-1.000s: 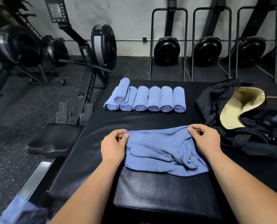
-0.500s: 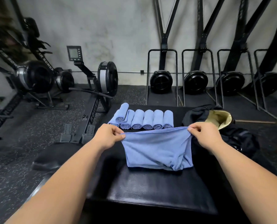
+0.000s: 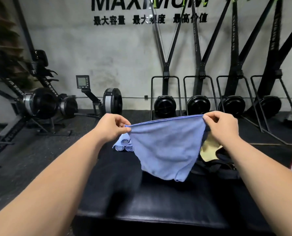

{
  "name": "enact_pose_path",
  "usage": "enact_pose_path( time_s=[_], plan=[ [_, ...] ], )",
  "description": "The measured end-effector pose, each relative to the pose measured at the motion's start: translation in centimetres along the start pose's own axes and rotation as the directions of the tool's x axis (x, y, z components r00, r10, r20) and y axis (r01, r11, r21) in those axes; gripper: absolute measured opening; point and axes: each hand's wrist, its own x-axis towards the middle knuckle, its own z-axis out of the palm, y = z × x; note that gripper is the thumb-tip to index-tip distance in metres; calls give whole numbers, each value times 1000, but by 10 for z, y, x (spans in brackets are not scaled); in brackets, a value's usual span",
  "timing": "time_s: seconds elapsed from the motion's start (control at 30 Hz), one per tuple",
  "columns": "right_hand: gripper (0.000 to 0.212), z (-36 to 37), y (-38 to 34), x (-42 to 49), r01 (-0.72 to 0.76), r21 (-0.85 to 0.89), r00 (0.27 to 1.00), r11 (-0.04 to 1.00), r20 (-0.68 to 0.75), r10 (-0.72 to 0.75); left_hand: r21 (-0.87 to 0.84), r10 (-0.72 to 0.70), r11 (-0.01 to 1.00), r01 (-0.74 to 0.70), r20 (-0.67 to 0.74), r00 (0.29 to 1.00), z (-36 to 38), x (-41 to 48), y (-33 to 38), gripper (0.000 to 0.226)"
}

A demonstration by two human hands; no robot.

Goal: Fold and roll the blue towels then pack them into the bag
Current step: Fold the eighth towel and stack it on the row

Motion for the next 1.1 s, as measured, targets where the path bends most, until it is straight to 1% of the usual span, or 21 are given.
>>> enact_pose_path(
  time_s=[0.07,0.13,0.2,0.23,0.3,0.33,0.4,0.47,0.5,0.57,0.67,0.77,0.83,0.9,0.93,1.0,1.07,1.1],
  plan=[
    [10,-4,-5,2,-17,-33,1000,999,-25,16,103,43,994,-43,0,999,-5,0,7,13],
    [9,-7,-8,0,-54,-47,998,997,-47,52,198,55,979,-58,19,998,-9,-3,12,11],
    [10,-7,-14,-3,-39,-72,999,997,6,39,233,53,971,-50,-10,999,-10,-6,17,9],
    [10,-6,-16,-4,-34,-79,999,996,10,35,221,52,974,-42,-39,998,-10,-6,18,8],
    [10,-7,-20,-5,-44,-70,999,997,-33,42,157,43,987,-26,-109,993,-11,-8,21,8],
    [10,-7,-22,-6,-41,-59,999,997,-26,39,137,36,990,-17,-134,990,-11,-9,21,9],
    [10,-7,-23,-7,-51,-44,998,998,-31,49,89,22,996,-8,-155,988,-11,-7,18,9],
    [11,-7,-23,-7,-51,-28,998,998,-31,50,18,34,999,-32,-175,984,-12,-6,17,8],
    [12,-7,-23,-8,-48,-24,999,999,-14,48,0,42,999,-43,-179,983,-13,-6,17,7],
    [13,-8,-22,-6,-78,-1,997,997,-25,78,-29,58,998,-64,-173,983,-13,-6,17,5],
    [12,-10,-26,-9,-102,14,995,995,15,102,-12,56,998,-59,-172,984,-13,-7,15,6],
    [10,-14,-28,-12,-134,50,990,990,-47,136,-15,29,999,-31,-168,985,-13,-7,13,6],
    [10,-17,-31,-14,-119,86,992,989,-39,122,-80,-3,997,-12,-179,984,-11,-10,16,4],
    [10,-23,-34,-16,-97,148,994,984,-32,103,-253,-52,968,5,-180,982,-14,-13,20,2],
    [9,-27,-35,-17,-85,187,995,979,-25,91,-349,-82,937,23,-157,984,-16,-15,24,3],
    [8,-33,-38,-17,-79,311,997,947,9,80,-499,-129,864,67,-92,987,-24,-15,27,9],
    [9,-40,-43,-14,-110,501,994,858,71,86,-663,-144,740,114,9,989,-34,-16,31,21],
    [10,-44,-45,-13,-131,584,991,801,89,97,-726,-121,675,134,70,990,-38,-15,30,26]
  ],
)
